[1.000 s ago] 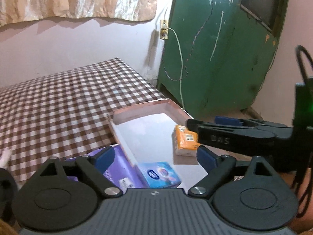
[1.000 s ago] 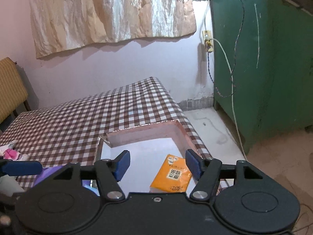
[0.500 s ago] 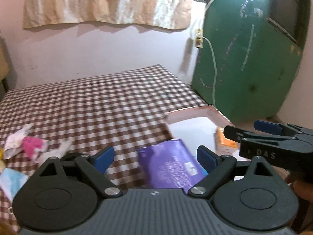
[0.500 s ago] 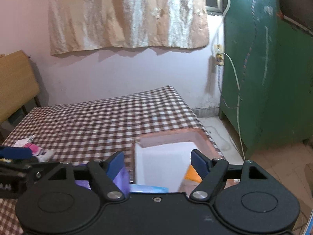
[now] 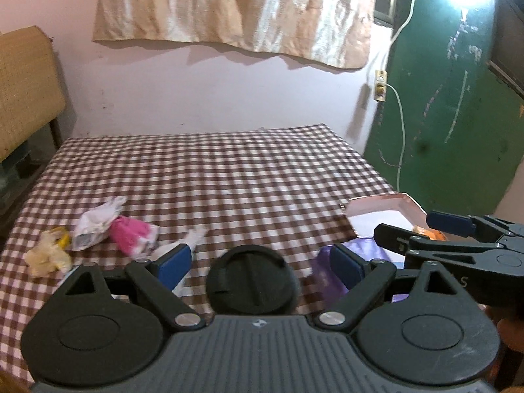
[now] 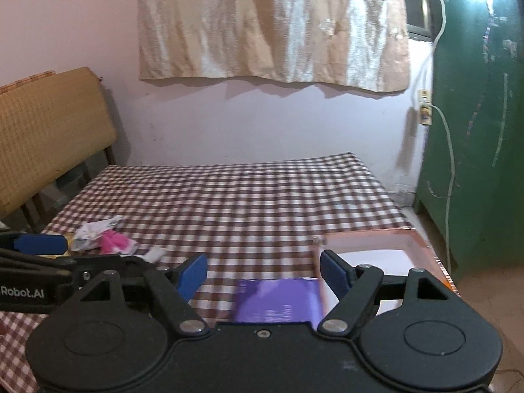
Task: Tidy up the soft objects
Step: 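Move both open grippers back over the soft items on the table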
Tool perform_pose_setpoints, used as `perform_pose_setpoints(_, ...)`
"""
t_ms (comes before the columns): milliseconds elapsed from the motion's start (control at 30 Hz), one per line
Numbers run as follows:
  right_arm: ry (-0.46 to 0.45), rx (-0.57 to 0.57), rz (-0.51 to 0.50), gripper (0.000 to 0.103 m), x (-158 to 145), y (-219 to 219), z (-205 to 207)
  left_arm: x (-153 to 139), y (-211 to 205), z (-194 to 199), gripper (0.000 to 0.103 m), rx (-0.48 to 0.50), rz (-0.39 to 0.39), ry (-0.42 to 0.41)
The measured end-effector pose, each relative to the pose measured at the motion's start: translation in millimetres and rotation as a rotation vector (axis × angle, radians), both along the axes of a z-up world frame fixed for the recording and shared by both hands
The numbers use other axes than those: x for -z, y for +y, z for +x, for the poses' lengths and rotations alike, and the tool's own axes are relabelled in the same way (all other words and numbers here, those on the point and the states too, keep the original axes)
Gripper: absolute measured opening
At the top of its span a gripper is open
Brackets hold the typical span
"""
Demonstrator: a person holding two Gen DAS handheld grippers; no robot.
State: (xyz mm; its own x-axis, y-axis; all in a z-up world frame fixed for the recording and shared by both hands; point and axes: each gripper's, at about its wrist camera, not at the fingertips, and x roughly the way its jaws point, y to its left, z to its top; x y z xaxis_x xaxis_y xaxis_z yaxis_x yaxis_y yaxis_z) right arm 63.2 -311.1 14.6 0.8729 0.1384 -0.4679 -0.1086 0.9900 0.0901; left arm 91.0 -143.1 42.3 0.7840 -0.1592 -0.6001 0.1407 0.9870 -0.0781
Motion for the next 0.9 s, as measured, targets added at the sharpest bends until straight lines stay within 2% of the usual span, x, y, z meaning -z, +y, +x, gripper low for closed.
perform_pose_setpoints(900,0.014,-0.188,-0.045,0.089,-3,116,7,1,105,-29,0.094,-0.172,-0.047,0.002)
